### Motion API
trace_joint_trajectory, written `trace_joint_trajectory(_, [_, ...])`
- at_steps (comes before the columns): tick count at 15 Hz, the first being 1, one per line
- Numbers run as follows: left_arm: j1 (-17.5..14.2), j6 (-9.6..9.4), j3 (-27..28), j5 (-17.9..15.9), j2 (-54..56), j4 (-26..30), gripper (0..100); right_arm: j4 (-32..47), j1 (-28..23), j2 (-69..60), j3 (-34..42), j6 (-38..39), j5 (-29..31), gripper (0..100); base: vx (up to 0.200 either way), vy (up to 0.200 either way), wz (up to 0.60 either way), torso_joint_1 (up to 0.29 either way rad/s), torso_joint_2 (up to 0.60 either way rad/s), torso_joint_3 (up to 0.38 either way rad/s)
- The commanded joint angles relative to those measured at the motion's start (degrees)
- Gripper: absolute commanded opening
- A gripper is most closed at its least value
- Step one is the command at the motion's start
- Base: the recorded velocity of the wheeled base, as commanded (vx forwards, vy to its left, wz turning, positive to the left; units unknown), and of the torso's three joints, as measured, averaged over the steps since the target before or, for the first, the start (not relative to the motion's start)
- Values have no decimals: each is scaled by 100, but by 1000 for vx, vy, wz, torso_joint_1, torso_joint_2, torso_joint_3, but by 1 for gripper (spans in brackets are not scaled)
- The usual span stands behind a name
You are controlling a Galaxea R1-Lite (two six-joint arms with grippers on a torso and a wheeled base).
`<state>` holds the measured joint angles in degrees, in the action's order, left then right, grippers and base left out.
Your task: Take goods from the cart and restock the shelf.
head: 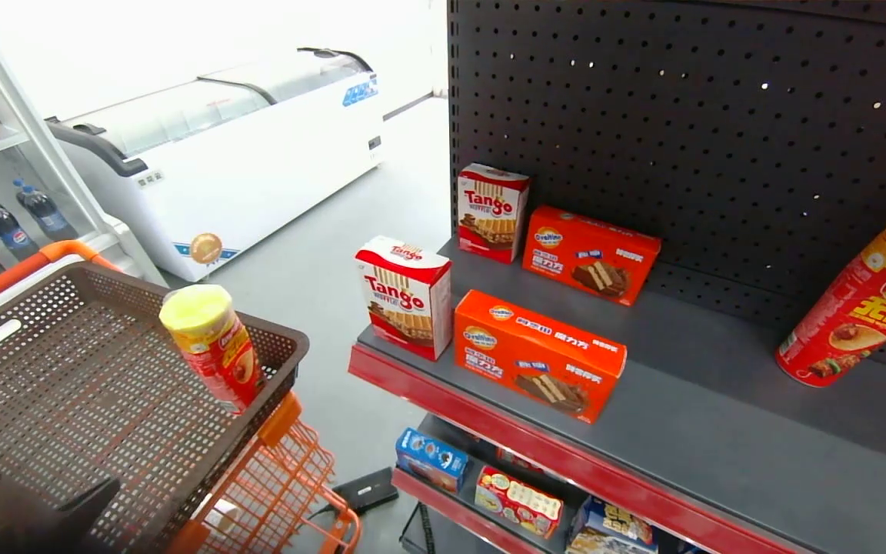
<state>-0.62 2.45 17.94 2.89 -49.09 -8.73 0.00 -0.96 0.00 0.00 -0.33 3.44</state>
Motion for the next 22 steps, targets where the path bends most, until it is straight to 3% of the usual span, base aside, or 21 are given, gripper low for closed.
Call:
trace_joint_trajectory(1, [-245, -157, 16, -78, -1771, -990, 100, 0, 0, 0, 0, -2, -1, 100, 0, 0, 0, 0, 0, 0])
trace_joint_trajectory(3, [-623, -517, 42, -78, -2790, -2230, 100, 0, 0, 0, 0, -2, -1, 100, 0, 0, 0, 0, 0, 0])
trace_joint_trajectory(4, [-694, -588, 60, -78, -3001, -2529, 100, 0, 0, 0, 0, -2, -1, 100, 0, 0, 0, 0, 0, 0])
trace_joint_trajectory(5, [-685, -746, 166, -113, -3783, -3583, 100, 0, 0, 0, 0, -2, -1, 100, 0, 0, 0, 0, 0, 0])
trace_joint_trajectory(6, [-615, -825, 157, -113, -4152, -4014, 100, 0, 0, 0, 0, -2, -1, 100, 0, 0, 0, 0, 0, 0])
trace_joint_trajectory(7, [-588, -1027, 192, -104, -4750, -4717, 100, 0, 0, 0, 0, -2, -1, 100, 0, 0, 0, 0, 0, 0])
trace_joint_trajectory(8, [-579, -1089, 245, -104, -5286, -5341, 100, 0, 0, 0, 0, -2, -1, 100, 0, 0, 0, 0, 0, 0])
trace_joint_trajectory(9, [-579, -1089, 245, -104, -5286, -5341, 100, 0, 0, 0, 0, -2, -1, 100, 0, 0, 0, 0, 0, 0])
trace_joint_trajectory(10, [-448, -1089, 412, -104, -5998, -6194, 100, 0, 0, 0, 0, -2, -1, 100, 0, 0, 0, 0, 0, 0])
trace_joint_trajectory(12, [-412, -1027, 763, -96, -6525, -6677, 100, 0, 0, 0, 0, -2, -1, 100, 0, 0, 0, 0, 0, 0])
trace_joint_trajectory(14, [-395, -895, 1141, -96, -6807, -6765, 100, 0, 0, 0, 0, -2, -1, 100, 0, 0, 0, 0, 0, 0])
trace_joint_trajectory(18, [-395, -878, 1589, -96, -7229, -7064, 100, 0, 0, 0, 0, -2, -1, 100, 0, 0, 0, 0, 0, 0])
trace_joint_trajectory(19, [-395, -834, 1633, -104, -7272, -7152, 0, 0, 0, 0, 0, -2, -1, 100, 0, 0, 0, 0, 0, 0])
trace_joint_trajectory(22, [-395, -825, 1695, -104, -7255, -7099, 0, 0, 0, 0, 0, -2, -1, 100, 0, 0, 0, 0, 0, 0])
